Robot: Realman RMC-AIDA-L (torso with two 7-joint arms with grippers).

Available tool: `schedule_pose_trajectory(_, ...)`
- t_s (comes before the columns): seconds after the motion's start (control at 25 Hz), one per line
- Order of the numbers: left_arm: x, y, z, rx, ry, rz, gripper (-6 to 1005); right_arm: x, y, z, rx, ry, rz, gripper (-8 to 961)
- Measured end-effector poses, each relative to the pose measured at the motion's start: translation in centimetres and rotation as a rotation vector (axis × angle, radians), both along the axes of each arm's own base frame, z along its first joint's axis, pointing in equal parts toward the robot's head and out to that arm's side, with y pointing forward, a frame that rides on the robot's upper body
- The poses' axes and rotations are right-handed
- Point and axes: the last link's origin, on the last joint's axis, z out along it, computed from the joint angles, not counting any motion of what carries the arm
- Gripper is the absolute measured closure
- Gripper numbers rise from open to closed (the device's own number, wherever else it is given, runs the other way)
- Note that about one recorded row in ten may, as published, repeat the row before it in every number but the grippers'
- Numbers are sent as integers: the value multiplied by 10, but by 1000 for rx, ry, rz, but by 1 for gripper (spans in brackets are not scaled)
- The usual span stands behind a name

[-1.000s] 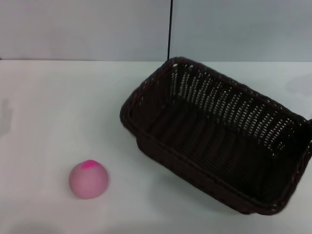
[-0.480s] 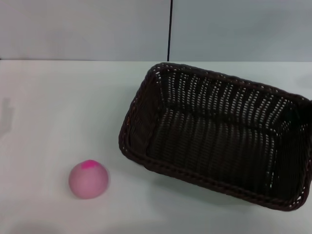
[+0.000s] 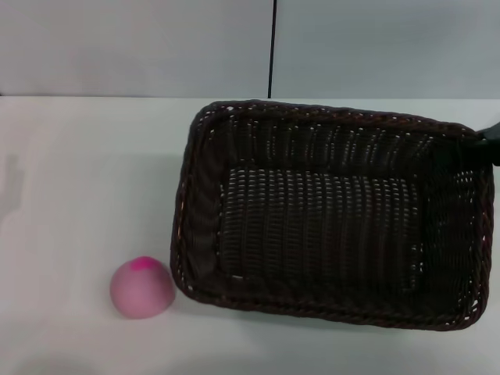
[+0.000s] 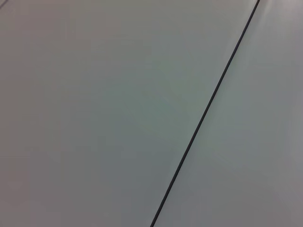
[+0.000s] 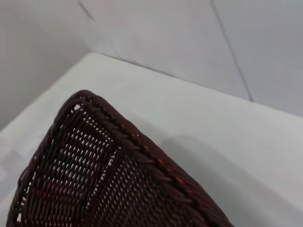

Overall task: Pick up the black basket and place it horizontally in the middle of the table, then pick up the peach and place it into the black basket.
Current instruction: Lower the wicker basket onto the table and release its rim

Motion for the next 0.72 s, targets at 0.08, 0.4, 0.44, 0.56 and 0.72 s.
schedule_pose_trajectory(0.08,0,0,0,1,-2,-1,284,0,0,-1,2,8,18,791)
schedule_pose_trajectory(0.4,1,1,0,1,-4,-3,285,-2,-1,-3,3,46,127,790)
schedule_pose_trajectory(0.44,1,1,0,1,-4,-3,286,-2,-1,-3,3,46,127,790)
schedule_pose_trajectory(0.56,1,1,0,1,-4,-2,286,0,0,-3,8,38,126,790)
schedule_pose_trajectory(0.72,0,1,-1,-2,-4,0,287,0,0,-9,10,38,131,790)
